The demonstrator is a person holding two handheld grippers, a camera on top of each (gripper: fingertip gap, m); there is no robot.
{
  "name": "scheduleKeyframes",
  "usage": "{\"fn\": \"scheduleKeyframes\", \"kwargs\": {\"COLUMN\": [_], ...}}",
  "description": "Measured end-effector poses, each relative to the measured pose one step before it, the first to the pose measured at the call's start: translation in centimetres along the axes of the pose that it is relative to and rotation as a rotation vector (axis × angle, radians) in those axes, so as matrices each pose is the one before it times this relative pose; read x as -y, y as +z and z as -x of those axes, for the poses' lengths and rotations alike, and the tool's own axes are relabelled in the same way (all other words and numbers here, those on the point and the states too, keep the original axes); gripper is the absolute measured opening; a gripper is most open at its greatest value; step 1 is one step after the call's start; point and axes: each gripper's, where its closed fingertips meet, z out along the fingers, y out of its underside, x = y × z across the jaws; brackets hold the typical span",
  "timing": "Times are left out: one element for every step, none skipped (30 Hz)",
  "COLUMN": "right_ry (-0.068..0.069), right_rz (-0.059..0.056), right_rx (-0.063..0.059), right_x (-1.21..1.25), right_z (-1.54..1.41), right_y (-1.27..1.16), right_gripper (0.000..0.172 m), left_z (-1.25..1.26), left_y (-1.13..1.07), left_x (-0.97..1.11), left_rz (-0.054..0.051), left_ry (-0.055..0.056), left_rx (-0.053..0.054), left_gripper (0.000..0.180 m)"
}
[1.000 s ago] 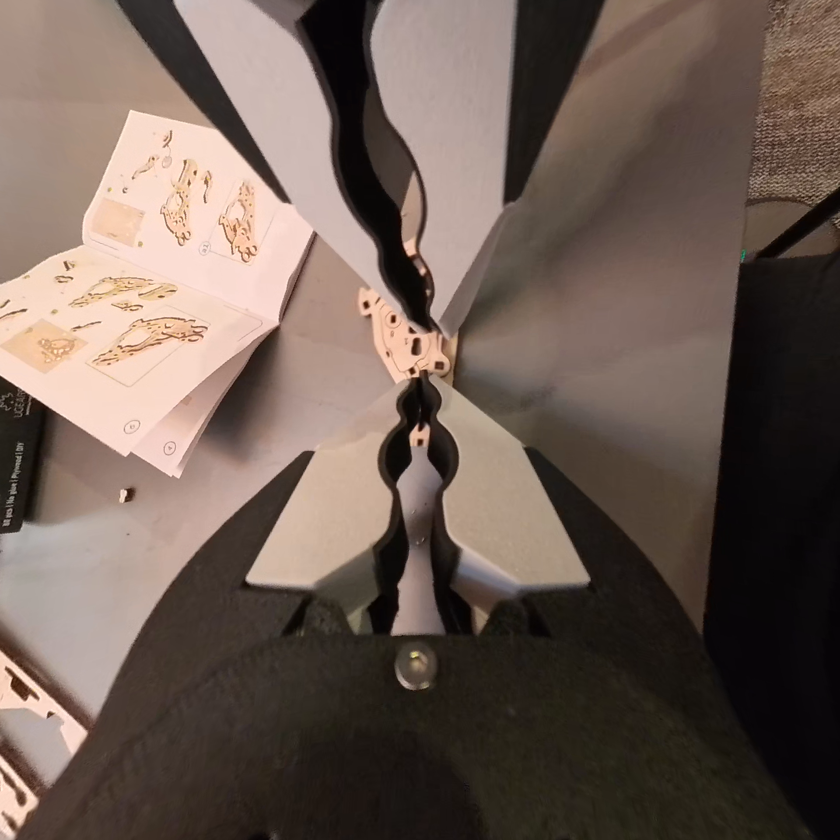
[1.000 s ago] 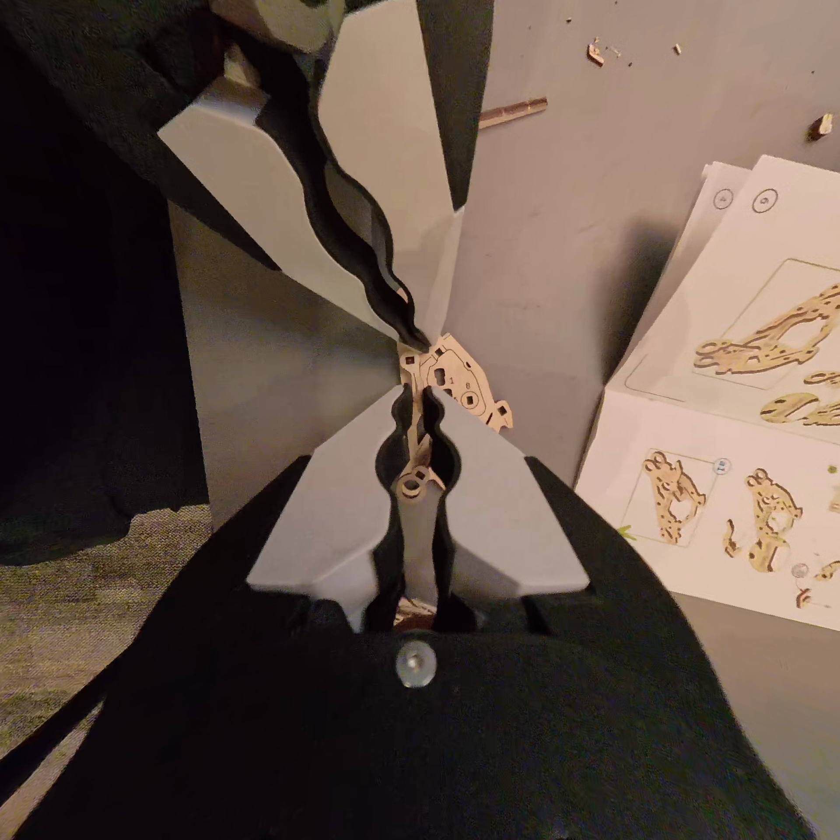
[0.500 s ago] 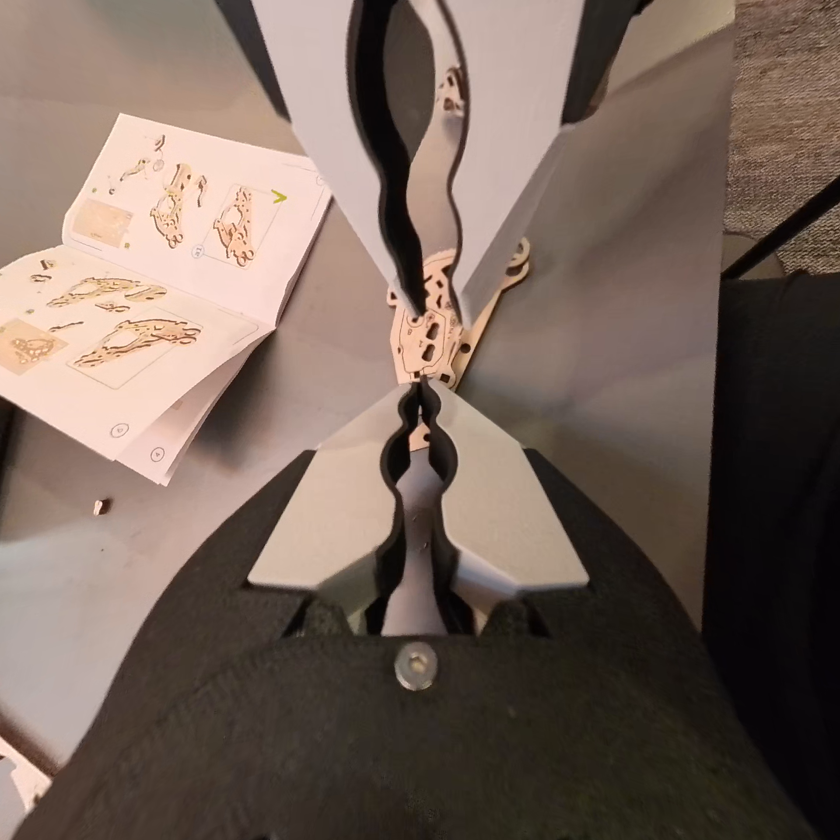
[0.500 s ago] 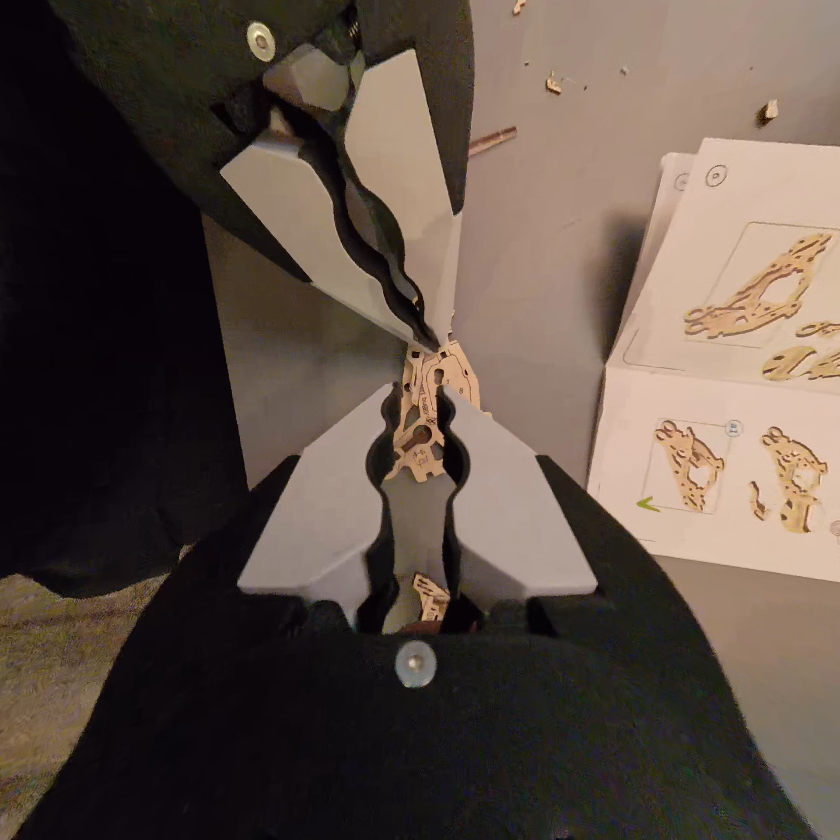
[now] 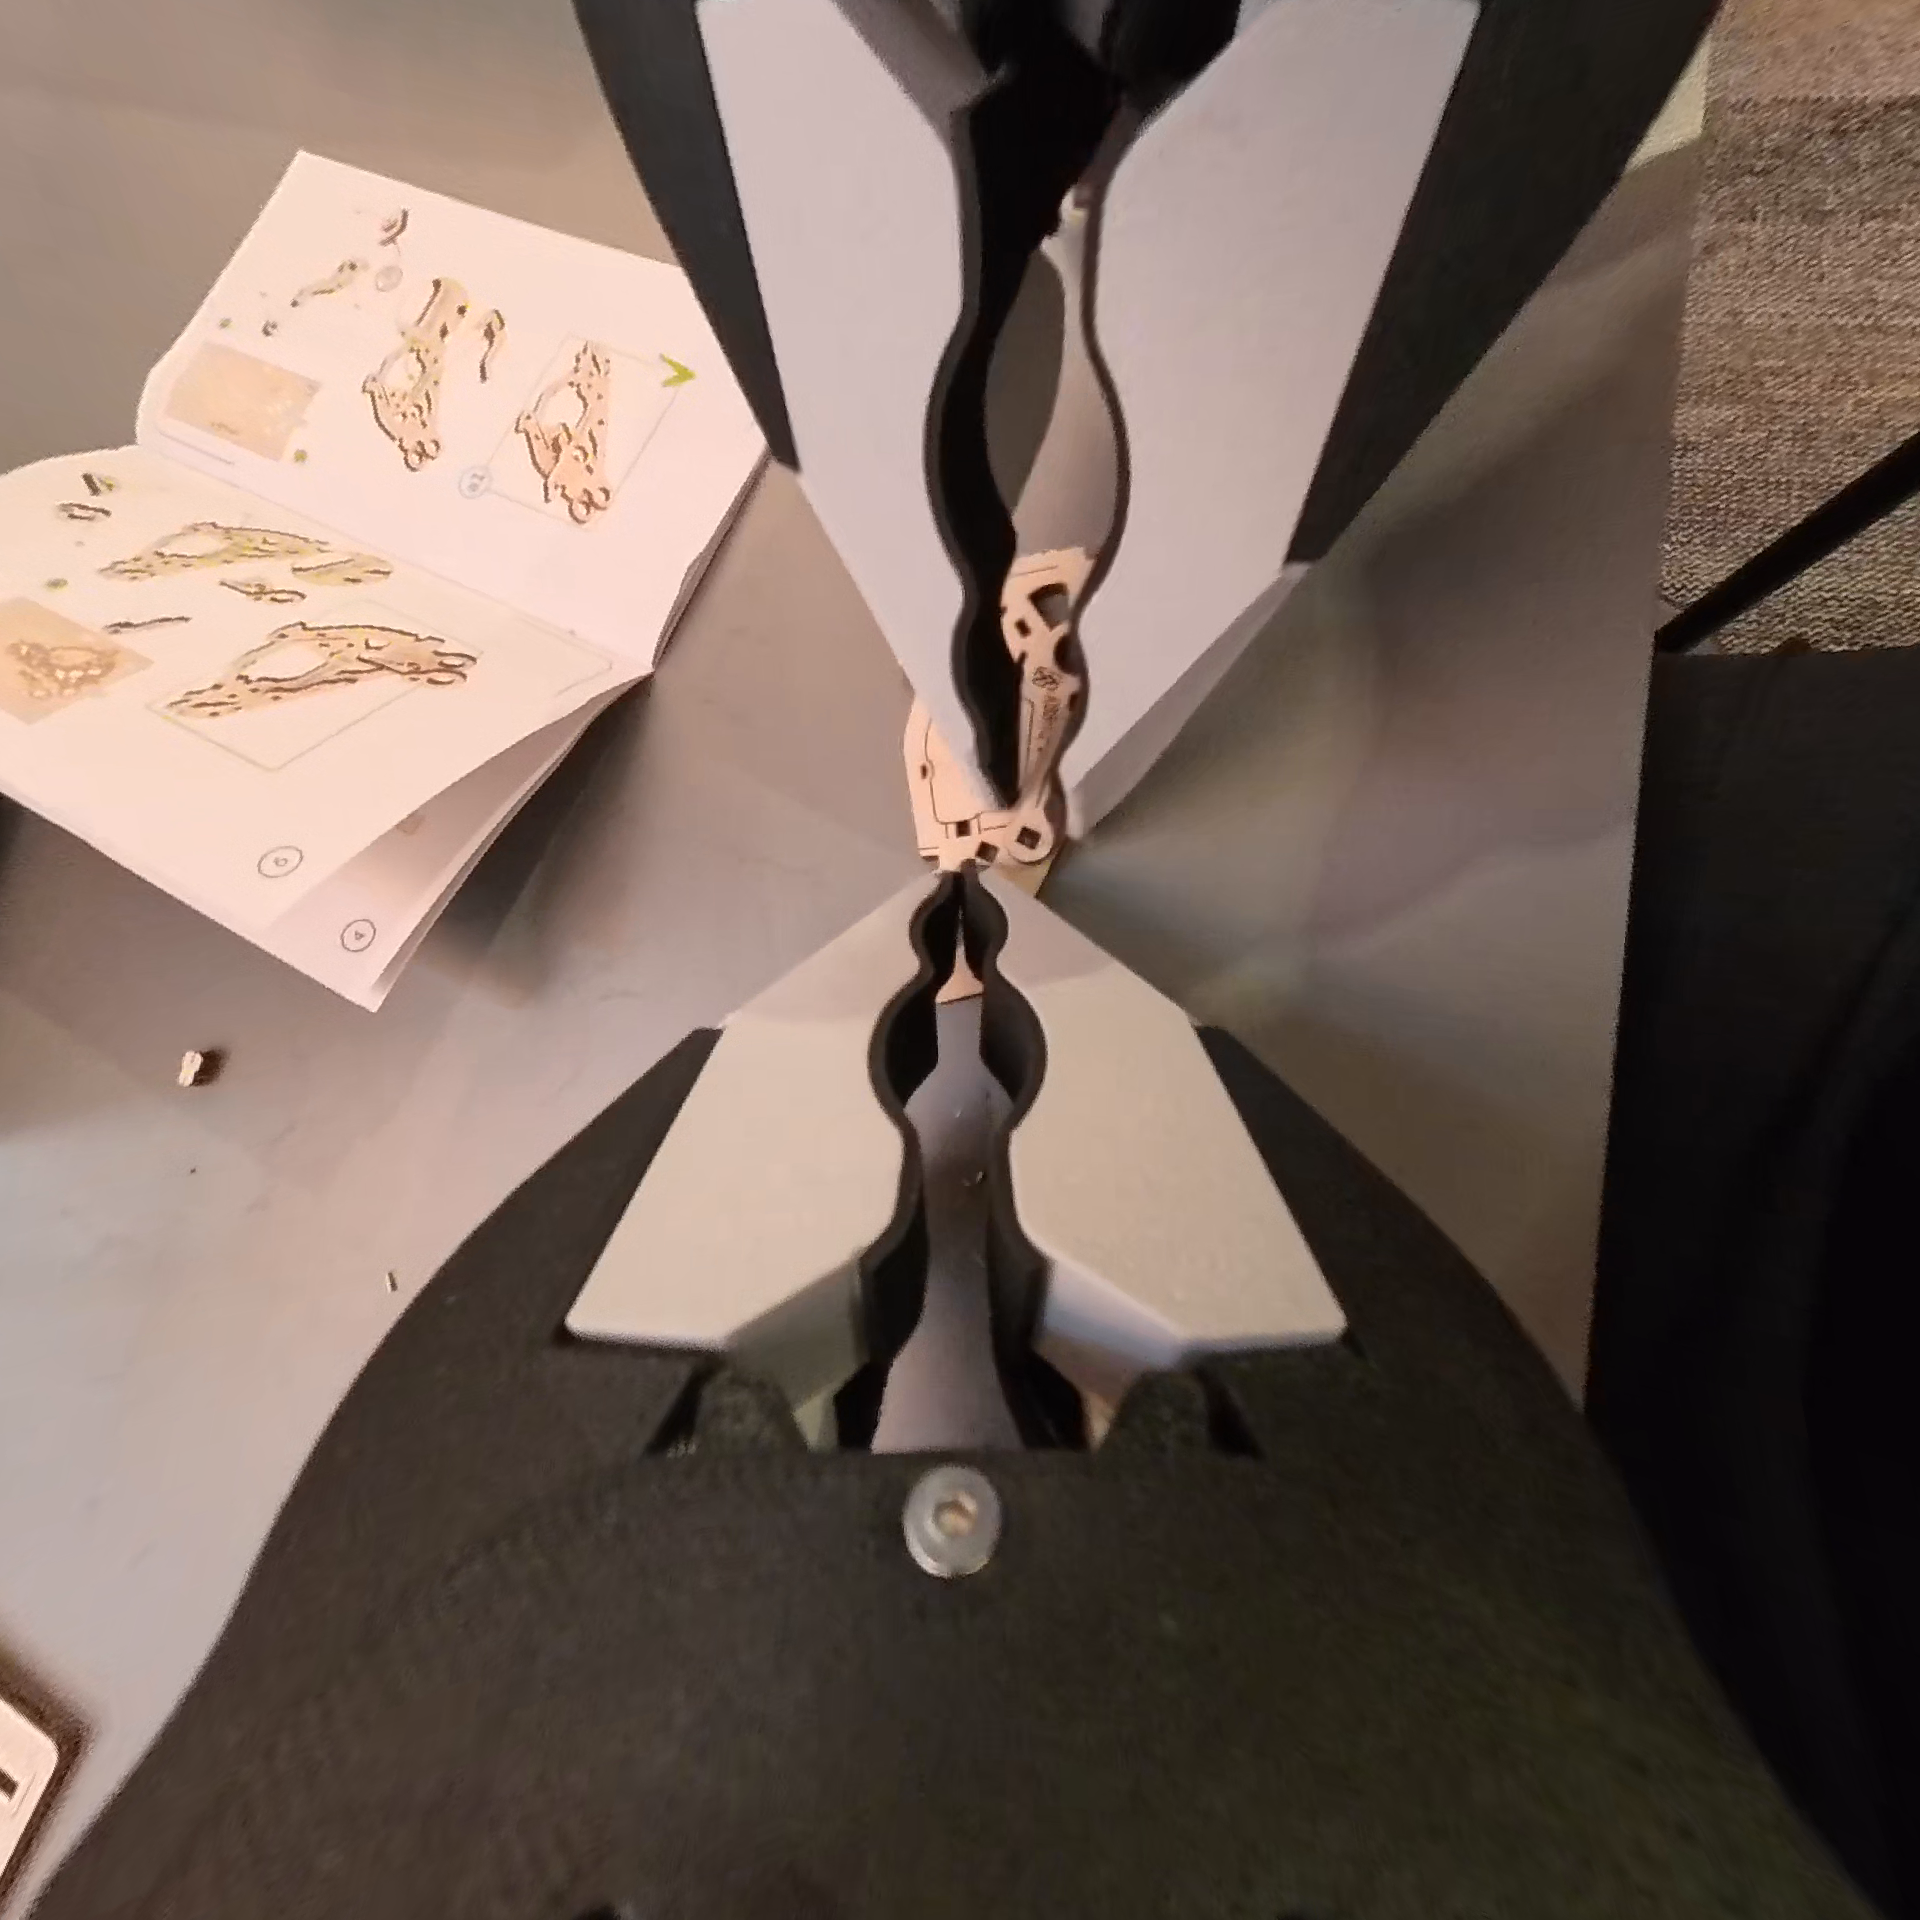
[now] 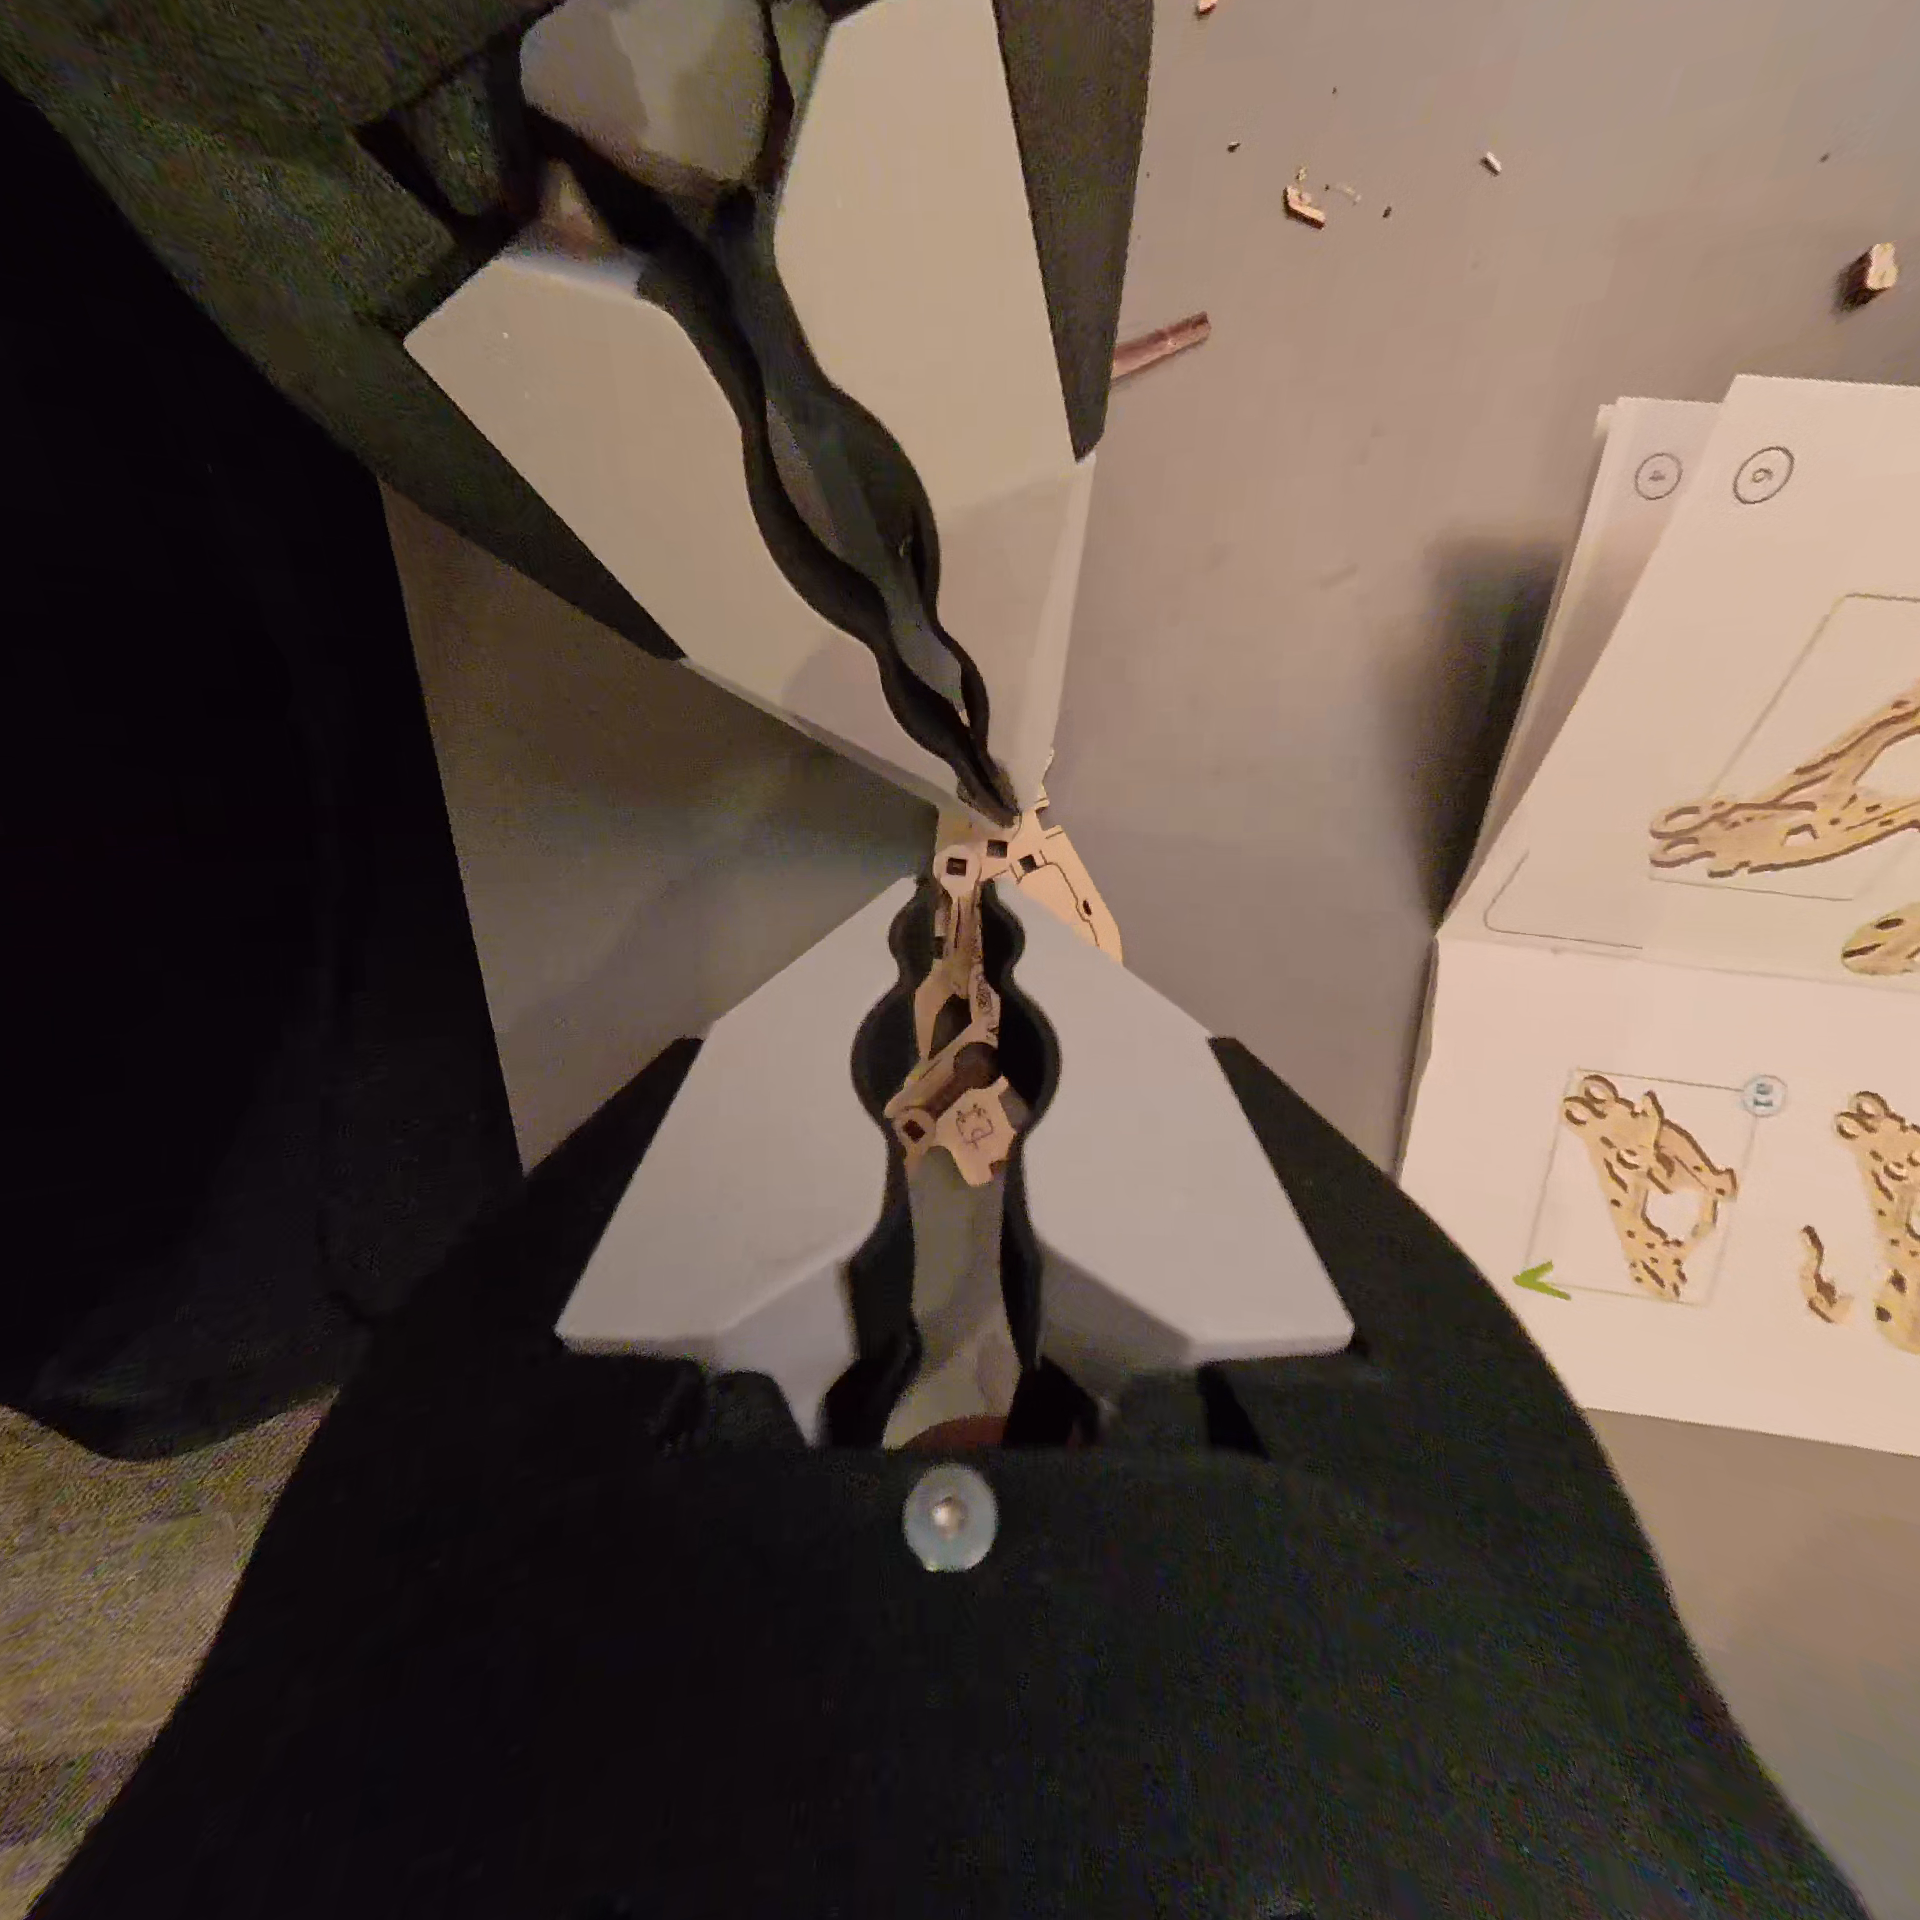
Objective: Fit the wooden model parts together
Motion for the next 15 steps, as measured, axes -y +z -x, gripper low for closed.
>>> {"fn": "scheduleKeyframes", "kwargs": {"right_ry": [-0.0043,-0.003,0.0047,-0.0013,-0.004,-0.0018,-0.0119,-0.0063,0.0032,0.015,0.0206,0.0146,0.0063,-0.006,-0.0101], "right_rz": [0.0157,0.0002,-0.0029,-0.0026,0.0007,0.0011,-0.0008,0.0008,-0.0015,-0.0102,-0.0174,-0.0138,-0.0062,-0.0027,0.0001], "right_rx": [-0.0038,0.0019,0.0072,-0.0024,0.0026,0.0036,-0.0019,-0.0044,-0.0056,0.0007,0.0044,-0.0029,-0.0084,-0.016,-0.0218], "right_x": [-0.228,-0.033,0.031,0.037,-0.005,0.0,0.005,-0.018,0.002,0.019,0.015,-0.004,-0.019,-0.004,-0.019], "right_z": [-0.044,0.04,0.065,-0.068,-0.017,0.023,0.02,0.002,-0.032,-0.026,-0.009,-0.014,-0.023,-0.059,-0.062], "right_y": [-0.046,-0.048,0.033,0.062,0.03,-0.001,0.012,-0.002,0.002,-0.004,-0.032,-0.022,-0.025,-0.025,-0.018], "right_gripper": [0.008,0.008,0.008,0.003,0.003,0.002,0.002,0.002,0.001,0.001,0.001,0.001,0.001,0.001,0.001], "left_z": [-0.007,0.003,0.005,-0.013,0.013,0.018,0.007,0.02,0.05,0.022,0.002,0.013,0.028,0.044,0.069], "left_y": [-0.004,0.009,0.014,0.009,-0.004,0.007,0.011,0.012,0.033,0.003,-0.003,0.027,0.018,0.039,0.046], "left_x": [-0.006,-0.001,0.022,0.011,-0.003,-0.001,-0.006,-0.006,0.0,-0.017,-0.019,0.005,0.005,0.011,0.029], "left_rz": [0.001,-0.0026,-0.0036,-0.0035,-0.0031,-0.0029,-0.0027,-0.0051,-0.0055,-0.004,-0.0035,-0.0047,0.0011,0.0015,-0.002], "left_ry": [0.0096,-0.0003,-0.0134,-0.0046,0.001,-0.0014,0.0026,-0.0013,-0.0034,0.0055,-0.0001,-0.0097,0.0028,0.0072,-0.0011], "left_rx": [0.0004,-0.0028,-0.0072,-0.0055,-0.0006,0.0032,0.0026,0.0,0.0061,0.0075,0.0017,-0.0022,0.0034,0.0066,0.0086], "left_gripper": [0.0,0.0,0.0,0.0,0.0,0.0,0.0,0.0,0.0,0.0,0.0,0.0,0.0,0.0,0.0]}}
